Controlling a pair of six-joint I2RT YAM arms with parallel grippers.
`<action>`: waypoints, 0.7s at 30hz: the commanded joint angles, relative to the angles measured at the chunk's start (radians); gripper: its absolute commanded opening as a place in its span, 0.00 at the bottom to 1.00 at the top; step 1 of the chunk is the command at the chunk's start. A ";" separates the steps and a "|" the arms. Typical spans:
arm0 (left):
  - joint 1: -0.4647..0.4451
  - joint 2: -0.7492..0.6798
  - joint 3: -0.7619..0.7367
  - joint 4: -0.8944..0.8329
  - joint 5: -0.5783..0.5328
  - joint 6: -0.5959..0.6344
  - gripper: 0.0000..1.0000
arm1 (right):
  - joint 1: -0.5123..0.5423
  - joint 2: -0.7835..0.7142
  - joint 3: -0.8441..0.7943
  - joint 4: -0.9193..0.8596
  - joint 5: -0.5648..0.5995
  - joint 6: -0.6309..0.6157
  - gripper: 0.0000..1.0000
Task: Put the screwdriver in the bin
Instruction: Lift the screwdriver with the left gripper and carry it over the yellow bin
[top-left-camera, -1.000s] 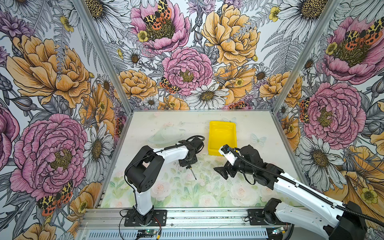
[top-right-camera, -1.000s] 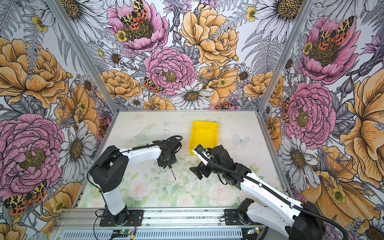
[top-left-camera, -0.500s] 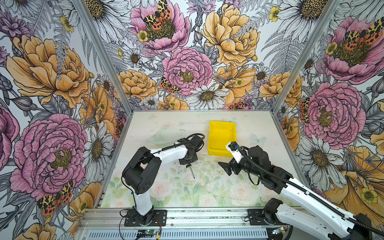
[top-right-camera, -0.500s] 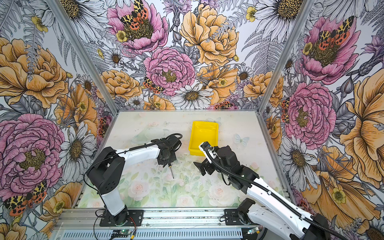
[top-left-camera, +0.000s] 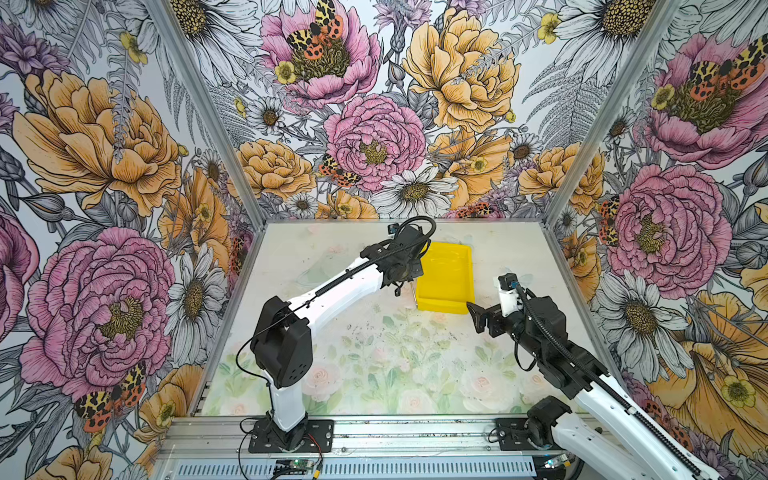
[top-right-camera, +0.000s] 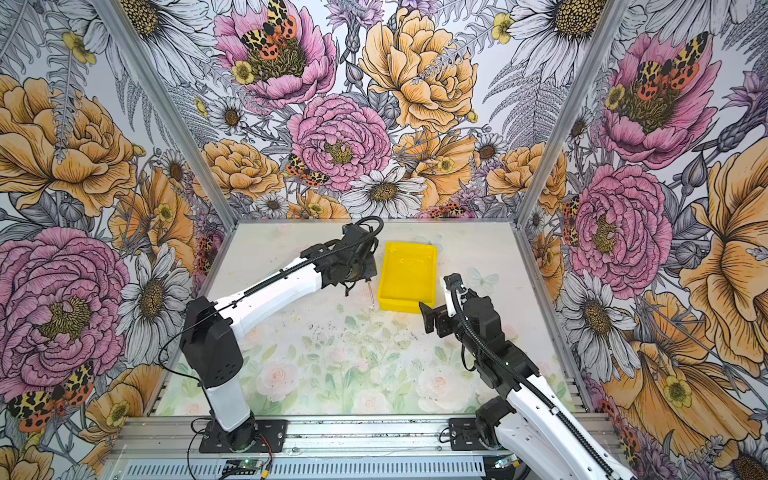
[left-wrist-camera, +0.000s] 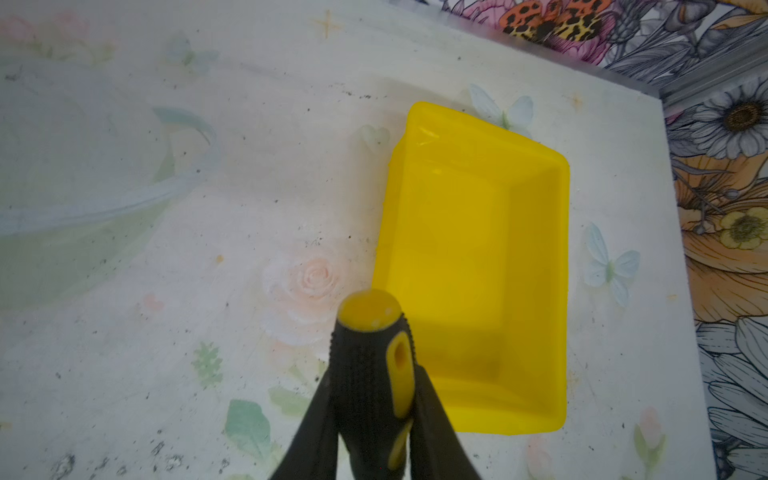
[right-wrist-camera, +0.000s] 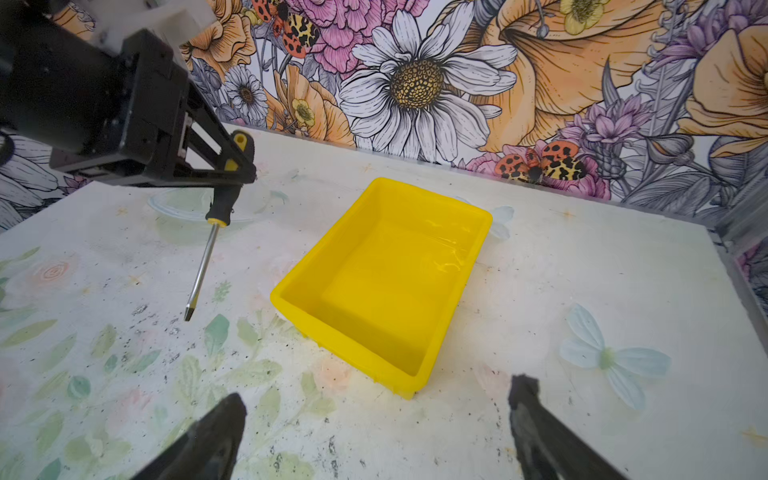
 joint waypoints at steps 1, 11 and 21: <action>-0.012 0.110 0.108 0.008 -0.023 0.101 0.05 | -0.008 -0.033 -0.014 0.005 0.068 0.029 0.99; -0.013 0.372 0.440 0.010 0.007 0.185 0.06 | -0.014 -0.030 -0.017 -0.015 0.067 0.017 0.99; 0.013 0.567 0.640 0.008 0.057 0.190 0.08 | -0.019 -0.023 -0.016 -0.036 0.080 0.005 1.00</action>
